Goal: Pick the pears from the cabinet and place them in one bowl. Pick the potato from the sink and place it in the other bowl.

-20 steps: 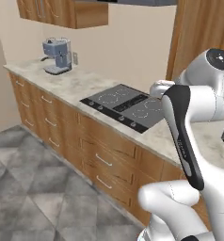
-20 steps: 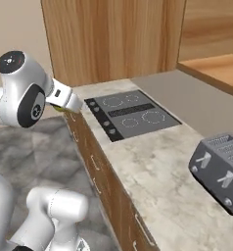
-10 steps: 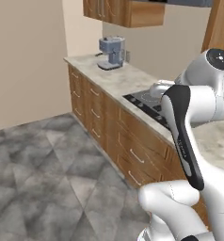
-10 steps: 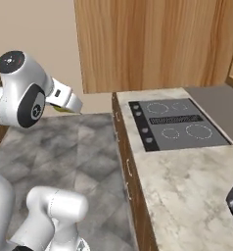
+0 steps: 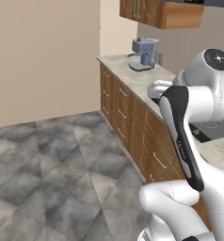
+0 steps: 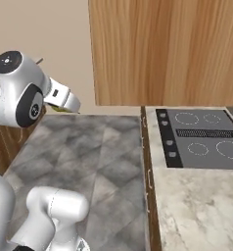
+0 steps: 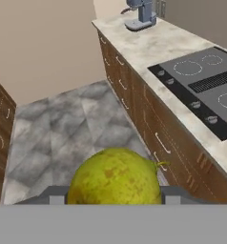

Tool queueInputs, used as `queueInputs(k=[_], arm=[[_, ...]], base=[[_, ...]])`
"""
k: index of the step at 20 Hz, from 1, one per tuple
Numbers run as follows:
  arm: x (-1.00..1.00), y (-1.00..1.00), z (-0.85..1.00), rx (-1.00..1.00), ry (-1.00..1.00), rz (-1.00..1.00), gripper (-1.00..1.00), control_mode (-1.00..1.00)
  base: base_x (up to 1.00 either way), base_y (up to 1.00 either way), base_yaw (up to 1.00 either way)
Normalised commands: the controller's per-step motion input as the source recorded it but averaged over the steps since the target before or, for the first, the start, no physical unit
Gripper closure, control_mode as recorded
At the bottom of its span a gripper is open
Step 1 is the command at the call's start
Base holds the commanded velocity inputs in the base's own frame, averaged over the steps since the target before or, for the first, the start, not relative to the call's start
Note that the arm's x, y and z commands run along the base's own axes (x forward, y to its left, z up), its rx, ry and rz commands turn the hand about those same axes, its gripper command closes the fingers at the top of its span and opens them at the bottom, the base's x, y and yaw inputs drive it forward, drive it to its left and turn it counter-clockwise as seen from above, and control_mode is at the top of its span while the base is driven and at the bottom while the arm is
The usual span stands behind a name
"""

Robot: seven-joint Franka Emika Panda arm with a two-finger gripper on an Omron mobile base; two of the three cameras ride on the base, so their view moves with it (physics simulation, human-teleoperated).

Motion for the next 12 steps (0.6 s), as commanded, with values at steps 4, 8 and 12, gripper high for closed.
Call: queueInputs(k=[4,8,12], arm=[[0.00,0.00,0.00,0.00,0.00,0.00,1.00,1.00],[0.00,0.00,0.00,0.00,0.00,0.00,1.00,1.00],[0.00,0.00,0.00,0.00,0.00,0.00,1.00,1.00]], base=[[0.44,0.34,-0.05],[0.49,0.58,-0.06],[0.40,0.83,-0.01]])
